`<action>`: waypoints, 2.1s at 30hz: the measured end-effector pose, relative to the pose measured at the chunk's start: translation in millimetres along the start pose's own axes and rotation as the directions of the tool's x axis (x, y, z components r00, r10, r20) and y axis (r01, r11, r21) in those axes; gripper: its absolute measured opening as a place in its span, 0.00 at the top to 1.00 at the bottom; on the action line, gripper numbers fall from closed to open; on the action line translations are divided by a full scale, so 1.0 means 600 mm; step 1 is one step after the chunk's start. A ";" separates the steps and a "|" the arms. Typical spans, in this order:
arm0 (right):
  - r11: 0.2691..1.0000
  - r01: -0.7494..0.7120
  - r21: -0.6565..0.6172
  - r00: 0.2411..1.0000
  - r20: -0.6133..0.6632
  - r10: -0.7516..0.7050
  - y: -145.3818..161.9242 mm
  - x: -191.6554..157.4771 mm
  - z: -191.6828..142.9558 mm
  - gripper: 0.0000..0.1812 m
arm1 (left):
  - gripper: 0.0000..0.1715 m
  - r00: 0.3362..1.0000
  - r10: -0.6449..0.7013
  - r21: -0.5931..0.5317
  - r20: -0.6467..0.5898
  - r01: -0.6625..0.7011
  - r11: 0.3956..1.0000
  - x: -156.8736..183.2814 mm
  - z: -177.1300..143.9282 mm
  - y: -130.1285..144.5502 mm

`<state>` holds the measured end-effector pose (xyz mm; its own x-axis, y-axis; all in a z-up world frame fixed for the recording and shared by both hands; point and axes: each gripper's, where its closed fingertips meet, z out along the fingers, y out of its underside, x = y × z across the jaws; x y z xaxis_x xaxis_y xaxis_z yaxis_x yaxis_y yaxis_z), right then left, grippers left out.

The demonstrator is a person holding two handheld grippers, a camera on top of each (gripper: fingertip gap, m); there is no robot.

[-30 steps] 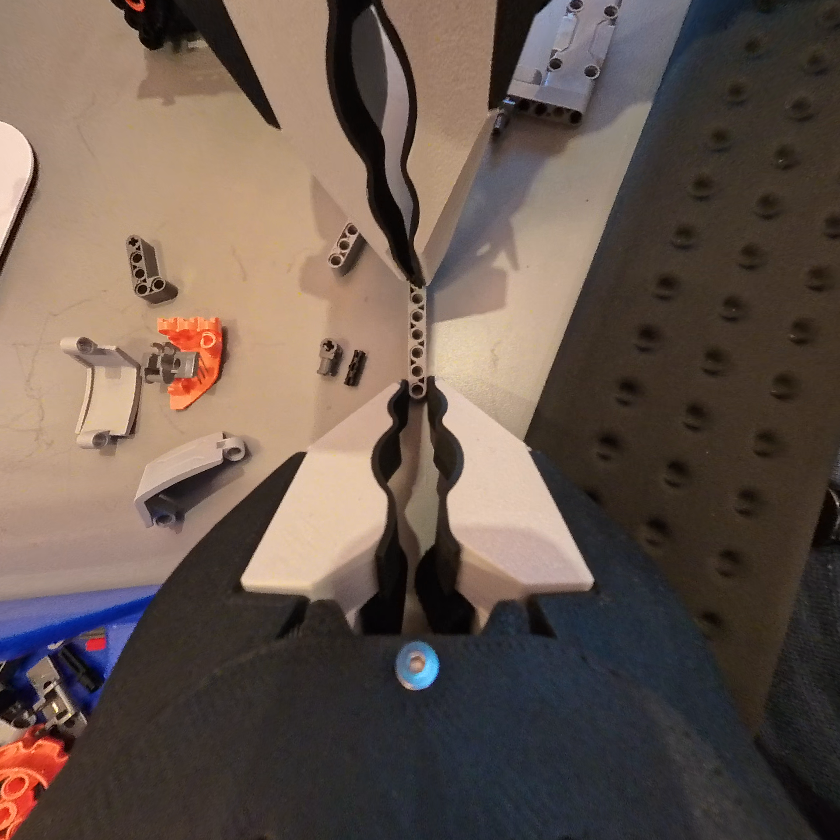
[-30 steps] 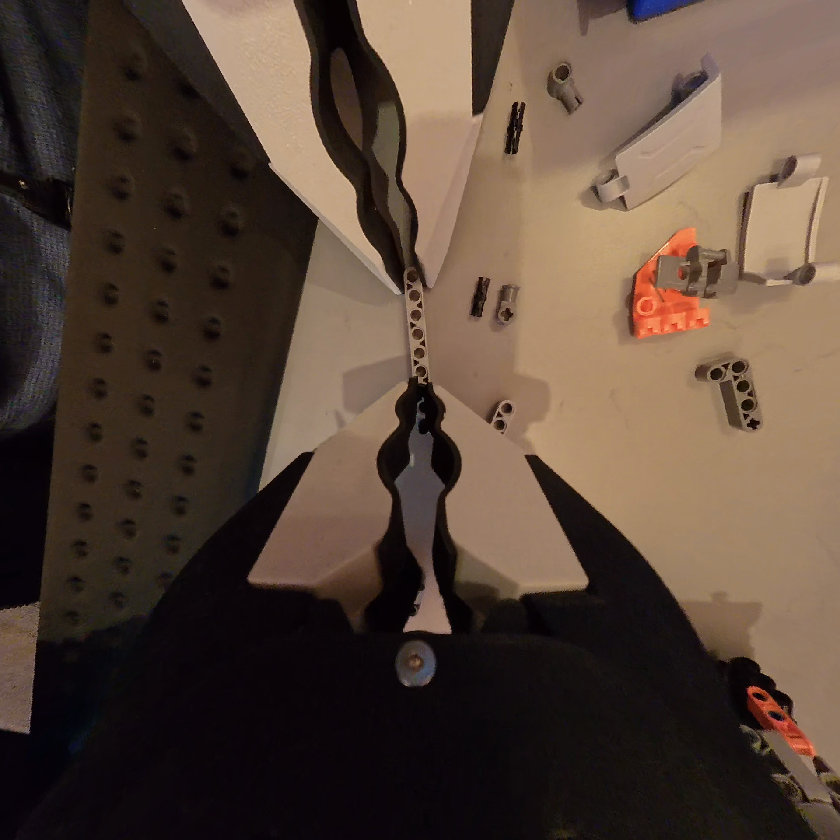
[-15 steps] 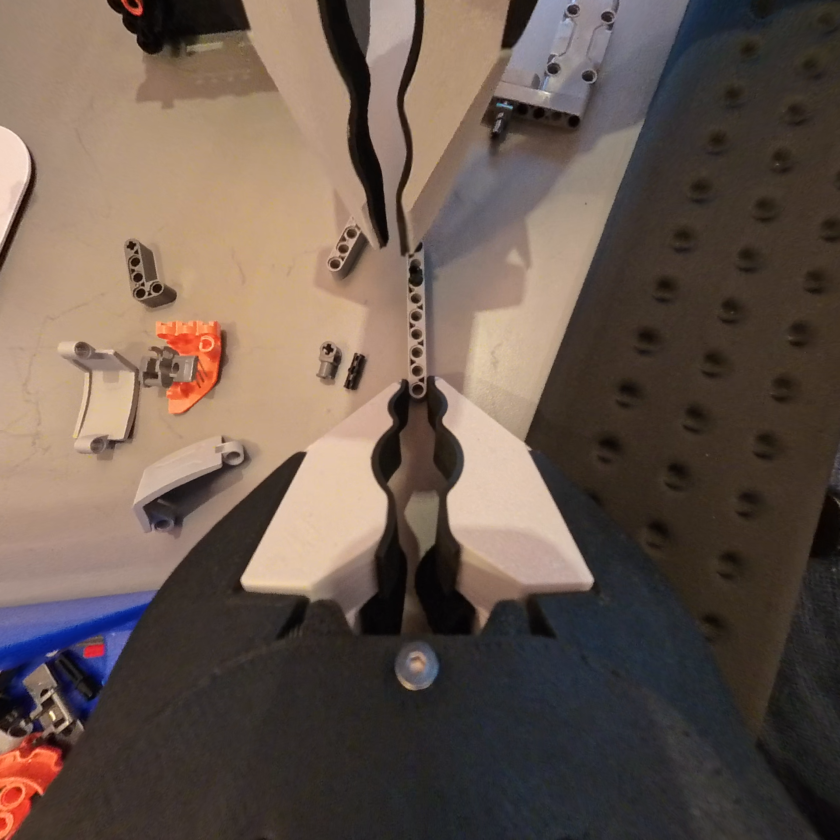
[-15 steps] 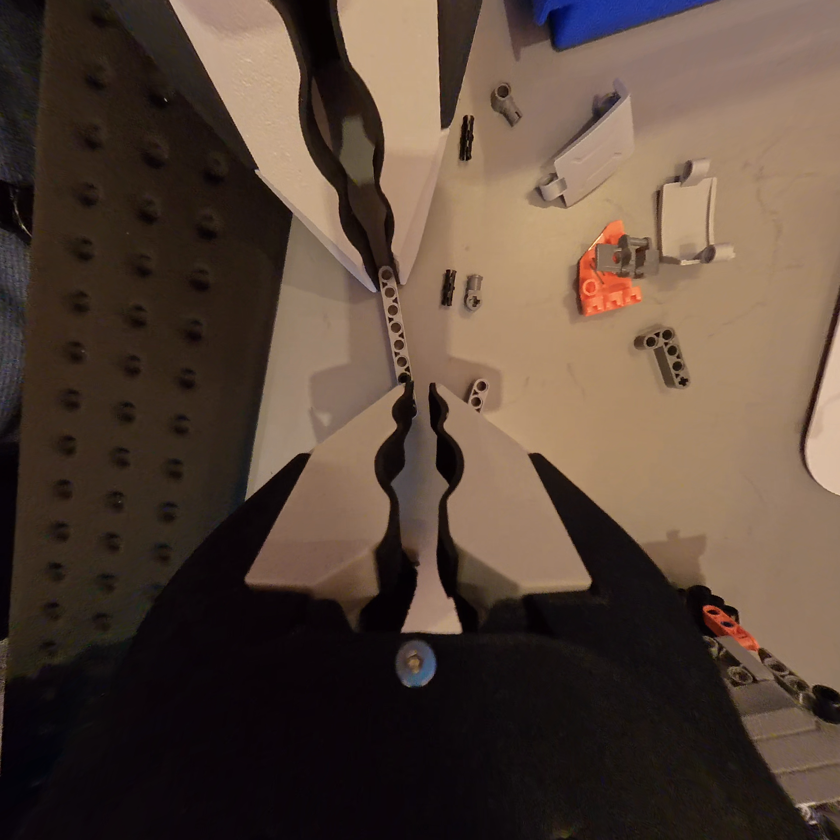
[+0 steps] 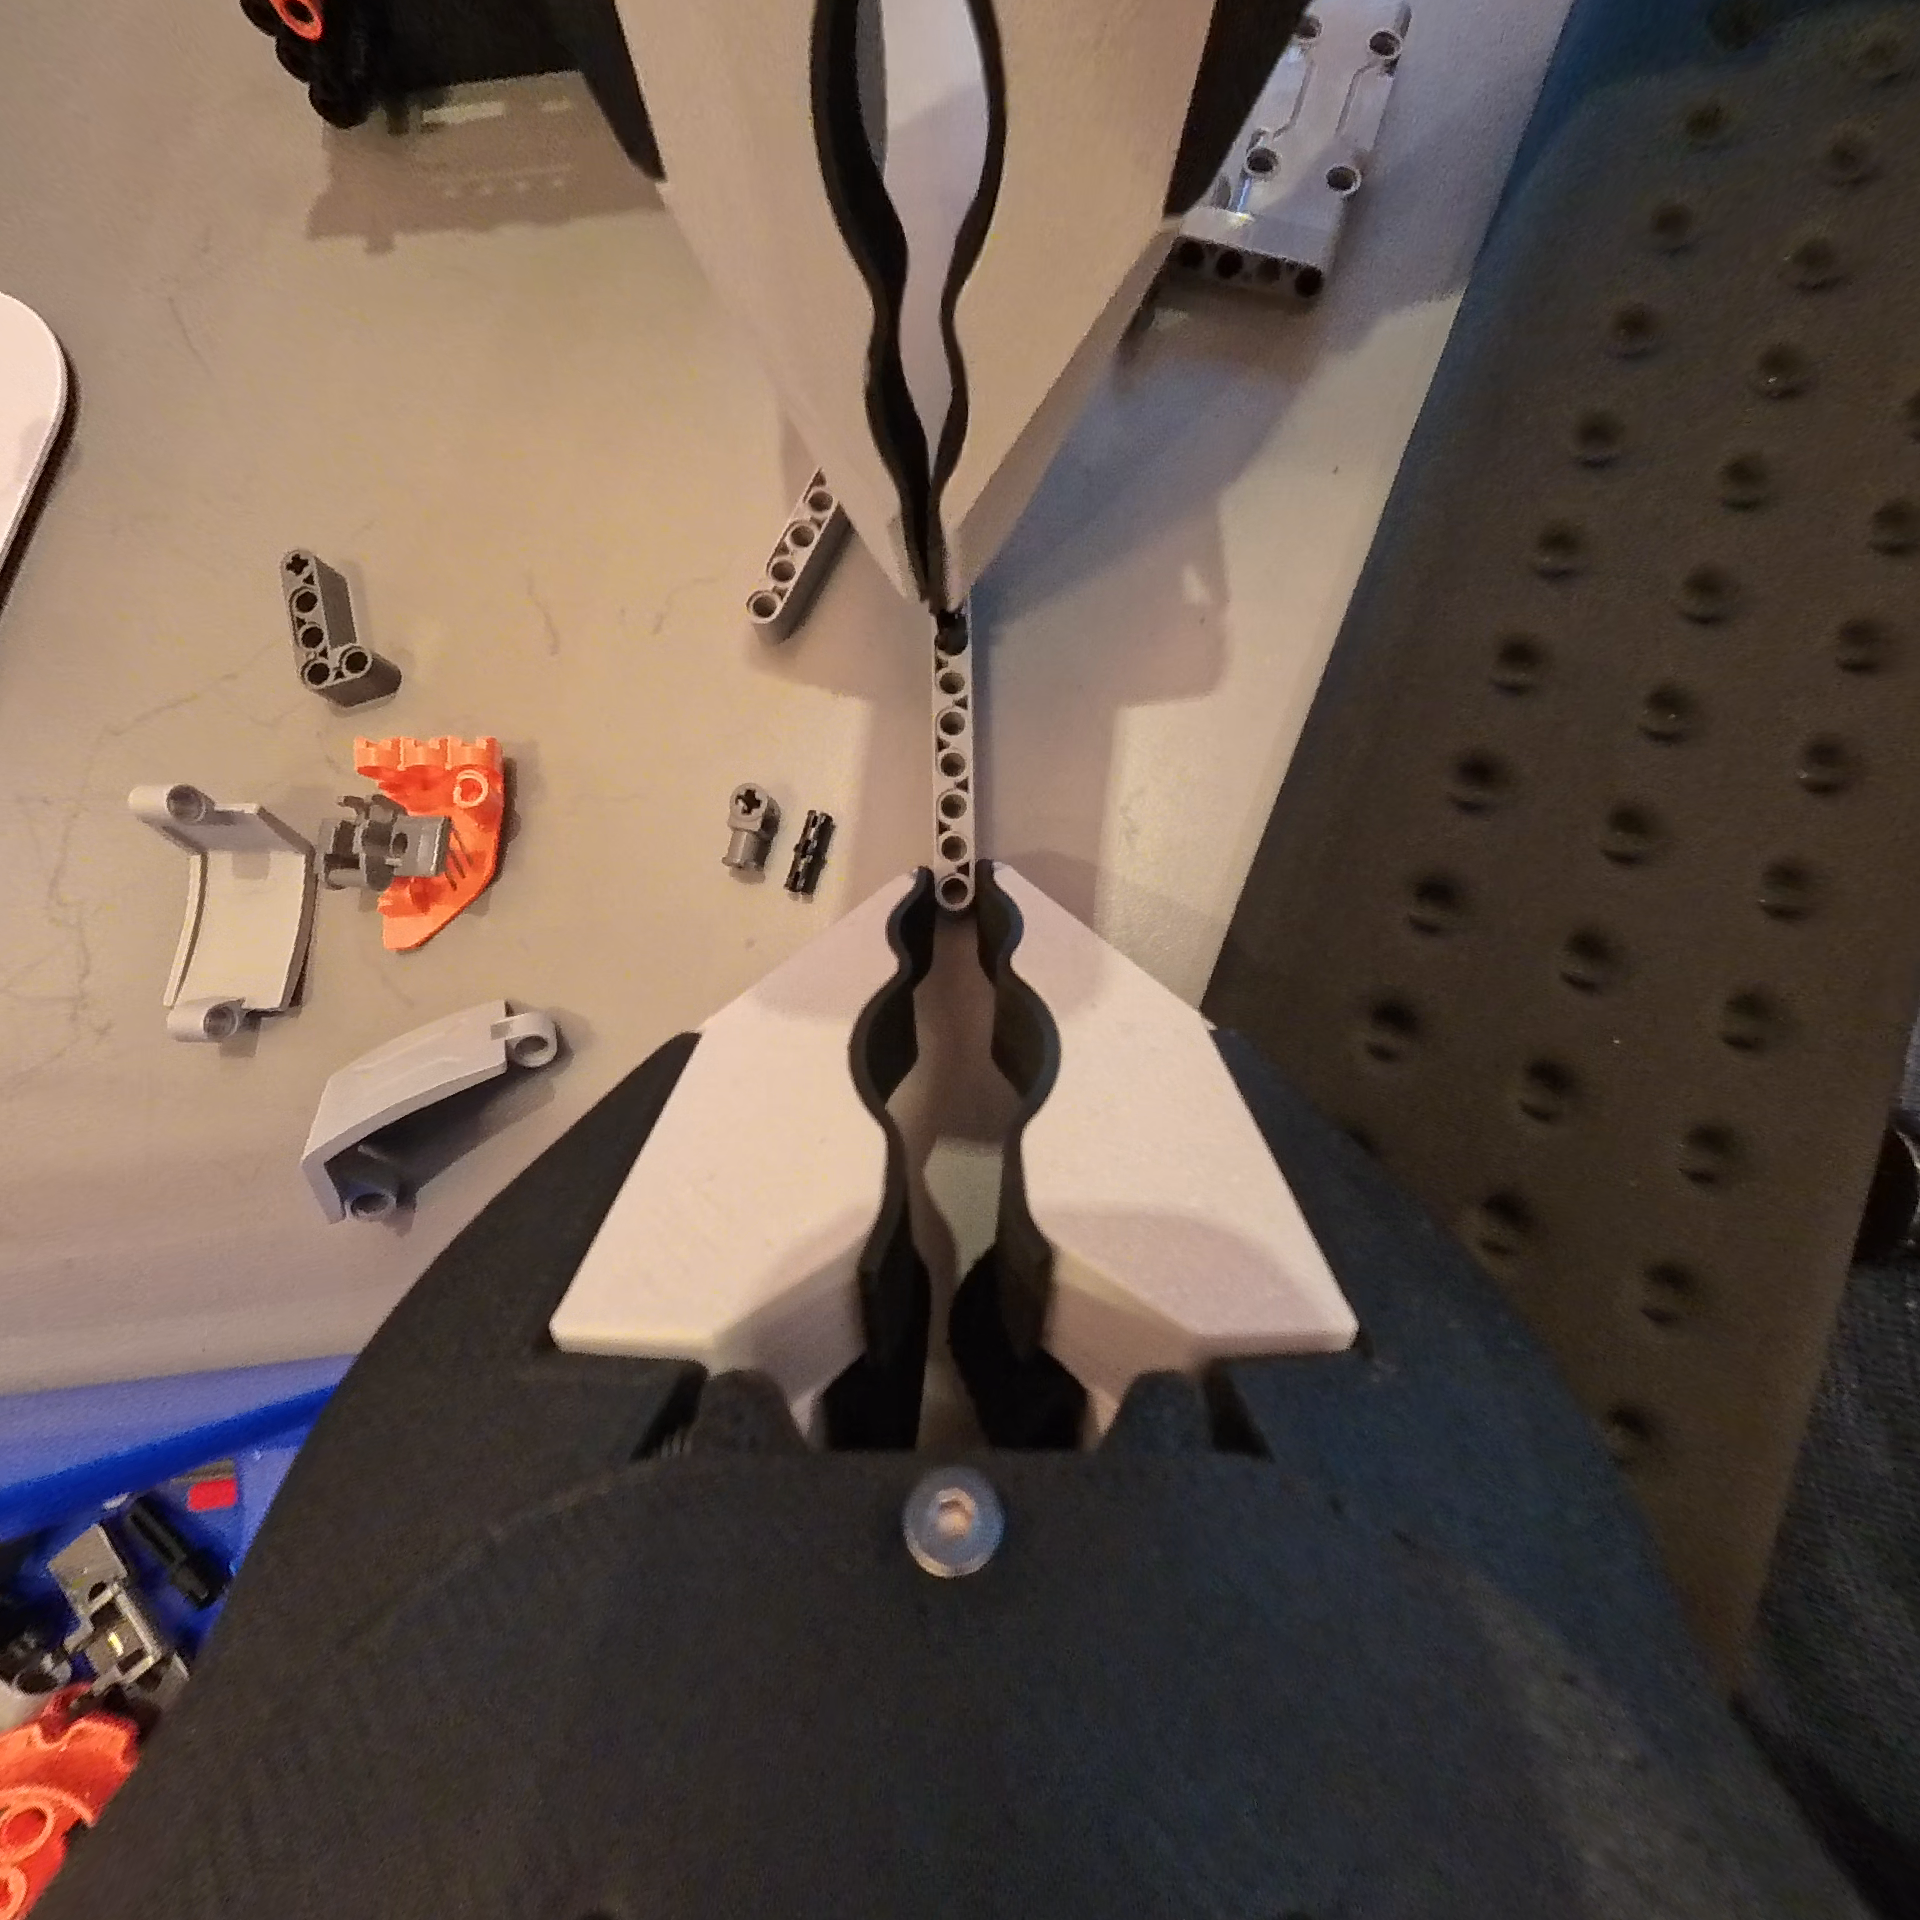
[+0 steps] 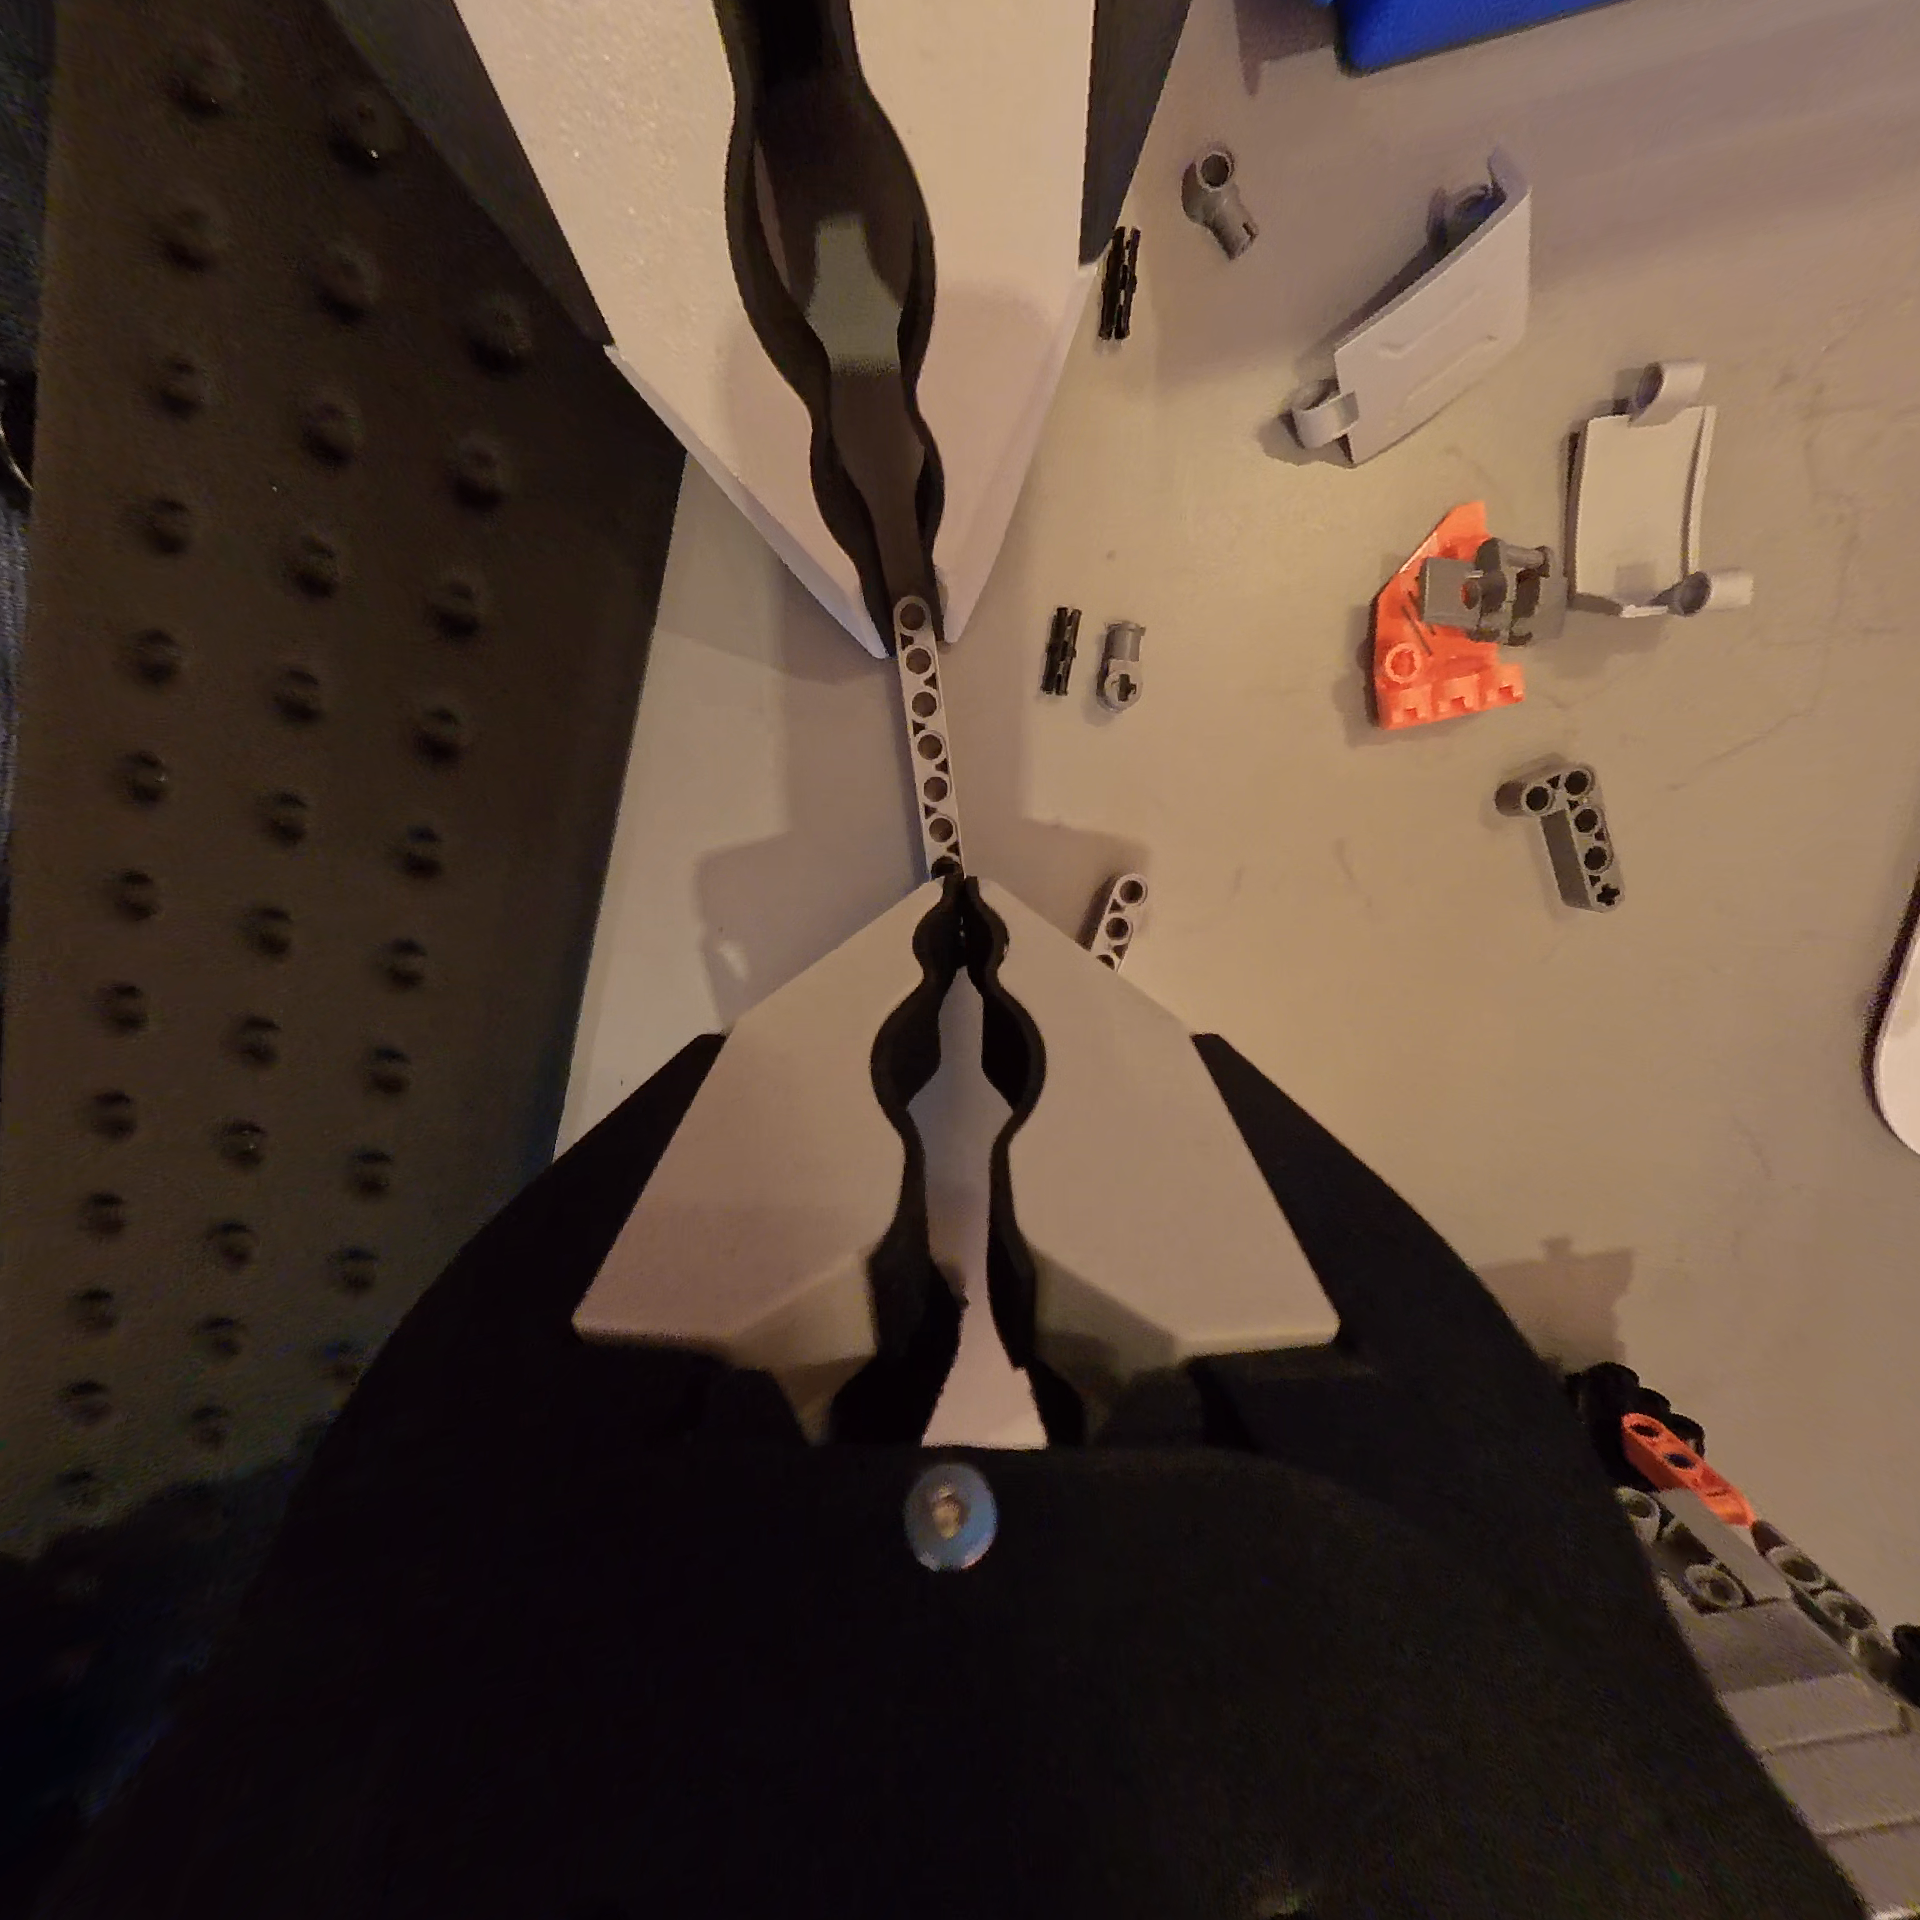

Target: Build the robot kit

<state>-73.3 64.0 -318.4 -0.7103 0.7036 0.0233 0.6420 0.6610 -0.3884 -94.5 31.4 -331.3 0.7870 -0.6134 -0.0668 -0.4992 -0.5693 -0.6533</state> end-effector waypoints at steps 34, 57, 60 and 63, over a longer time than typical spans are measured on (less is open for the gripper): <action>0.976 -0.076 0.206 0.989 -0.110 0.101 -0.078 0.032 -0.030 0.98 | 1.00 0.971 0.003 0.143 0.238 -0.038 0.989 -0.011 -0.094 0.036; 0.965 -0.050 0.258 0.994 -0.086 0.074 -0.141 0.043 0.019 0.96 | 1.00 0.970 -0.025 0.231 0.241 -0.032 0.972 -0.015 -0.111 0.023; 0.960 -0.057 0.274 0.993 -0.084 0.083 -0.138 0.046 0.017 0.96 | 1.00 0.971 -0.031 0.233 0.238 -0.026 0.972 -0.016 -0.111 0.022; 0.956 -0.065 0.287 0.992 -0.088 0.094 -0.133 0.050 0.013 0.96 | 1.00 0.972 -0.033 0.235 0.235 -0.023 0.972 -0.016 -0.111 0.022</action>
<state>-148.3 30.4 -293.6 -0.6189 0.7826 0.0674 0.5769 0.5111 -0.6371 -133.1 -6.6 -289.3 0.8663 -0.4485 -0.2201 -0.4184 -0.4105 -0.8102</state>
